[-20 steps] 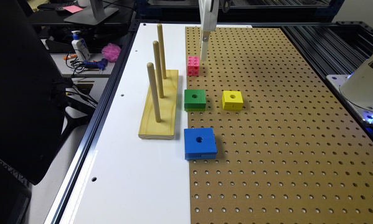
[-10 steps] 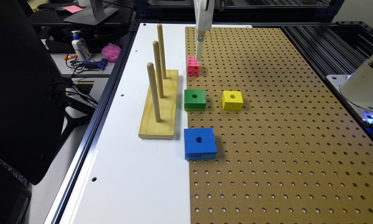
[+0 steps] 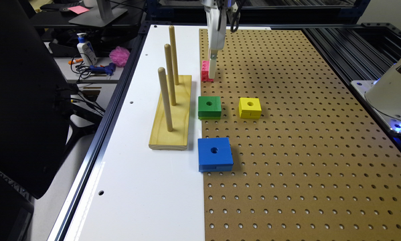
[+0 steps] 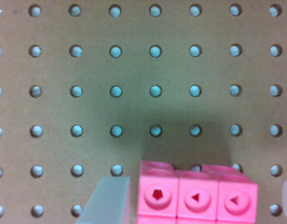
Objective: Pick up pink block.
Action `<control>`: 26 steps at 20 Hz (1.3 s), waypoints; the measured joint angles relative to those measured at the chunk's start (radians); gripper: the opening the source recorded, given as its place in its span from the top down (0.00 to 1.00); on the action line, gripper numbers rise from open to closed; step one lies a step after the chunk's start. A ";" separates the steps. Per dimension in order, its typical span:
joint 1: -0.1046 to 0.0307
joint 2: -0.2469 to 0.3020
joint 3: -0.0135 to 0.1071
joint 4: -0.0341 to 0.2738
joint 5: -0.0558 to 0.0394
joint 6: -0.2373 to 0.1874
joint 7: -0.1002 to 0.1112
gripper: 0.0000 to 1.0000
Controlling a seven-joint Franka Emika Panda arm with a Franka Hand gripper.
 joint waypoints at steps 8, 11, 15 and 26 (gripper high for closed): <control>0.000 0.019 0.002 0.028 0.0000 0.008 0.000 0.00; 0.000 0.023 0.003 0.033 0.0000 0.008 0.000 0.00; 0.000 0.071 0.003 0.046 -0.0007 0.041 0.000 1.00; 0.000 0.071 0.003 0.046 -0.0007 0.040 0.000 1.00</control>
